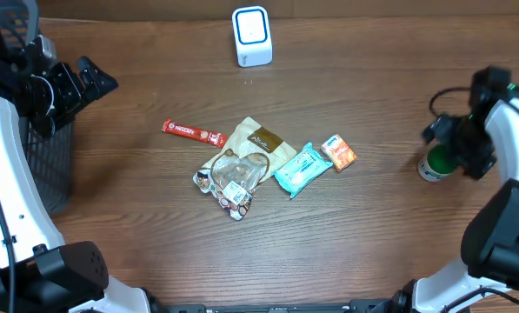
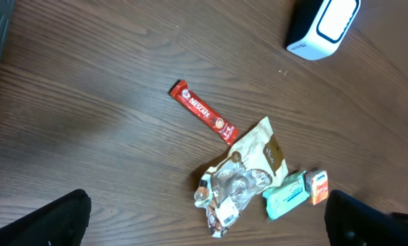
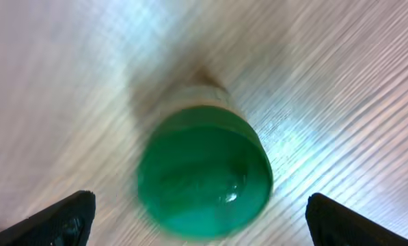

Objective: Scan the item barcode
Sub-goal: 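Carry the jar to the right table edge and set it down, then move the right gripper onto the orange Kleenex pack and grasp it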

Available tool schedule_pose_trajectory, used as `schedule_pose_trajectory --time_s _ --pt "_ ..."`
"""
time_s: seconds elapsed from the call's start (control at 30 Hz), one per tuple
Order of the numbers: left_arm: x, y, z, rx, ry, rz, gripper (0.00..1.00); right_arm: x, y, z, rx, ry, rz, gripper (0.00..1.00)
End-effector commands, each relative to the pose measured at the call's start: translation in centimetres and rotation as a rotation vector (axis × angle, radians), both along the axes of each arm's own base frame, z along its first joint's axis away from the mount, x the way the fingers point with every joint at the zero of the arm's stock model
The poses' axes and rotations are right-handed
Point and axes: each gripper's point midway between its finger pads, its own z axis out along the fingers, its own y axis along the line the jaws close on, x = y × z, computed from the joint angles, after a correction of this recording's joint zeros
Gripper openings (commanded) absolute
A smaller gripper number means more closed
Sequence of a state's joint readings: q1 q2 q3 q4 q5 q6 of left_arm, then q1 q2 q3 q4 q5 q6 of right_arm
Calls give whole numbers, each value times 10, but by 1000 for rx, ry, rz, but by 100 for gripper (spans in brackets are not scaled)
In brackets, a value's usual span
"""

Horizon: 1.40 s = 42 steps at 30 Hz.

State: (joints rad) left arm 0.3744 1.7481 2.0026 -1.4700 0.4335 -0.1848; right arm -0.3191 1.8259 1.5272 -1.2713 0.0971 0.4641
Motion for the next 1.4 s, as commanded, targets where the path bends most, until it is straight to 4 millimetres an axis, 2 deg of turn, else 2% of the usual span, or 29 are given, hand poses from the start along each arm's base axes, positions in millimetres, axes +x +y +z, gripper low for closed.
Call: schedule_pose_trajectory --time_s 0.0,0.07,0.17,0.3,0.47,0.53,0.6,1.03,1.23,1.37 --pt "1 -1 -2 -5 6 3 100 18 2 42 -22 -86 29 100" --pt "1 -1 -2 -5 6 3 100 23 20 50 41 -104 142 98" --pt "1 -1 -2 -5 5 3 100 30 56 49 157 -134 310 90" --pt "1 -1 -2 -5 5 3 100 33 90 43 224 -148 479 64" --pt "1 -1 -2 -4 5 2 100 26 119 30 237 -100 573 32" --pt "1 -1 -2 -5 5 2 100 22 129 23 244 -84 598 28" --pt "1 -1 -2 -4 5 2 100 20 140 12 249 -72 628 20" --pt "1 -1 -2 -5 6 3 100 35 194 -67 194 -215 885 20" --pt "1 -1 -2 -5 6 3 100 36 199 -84 174 -258 916 22" --pt "1 -1 -2 -5 6 3 100 31 198 -88 179 -244 914 23"
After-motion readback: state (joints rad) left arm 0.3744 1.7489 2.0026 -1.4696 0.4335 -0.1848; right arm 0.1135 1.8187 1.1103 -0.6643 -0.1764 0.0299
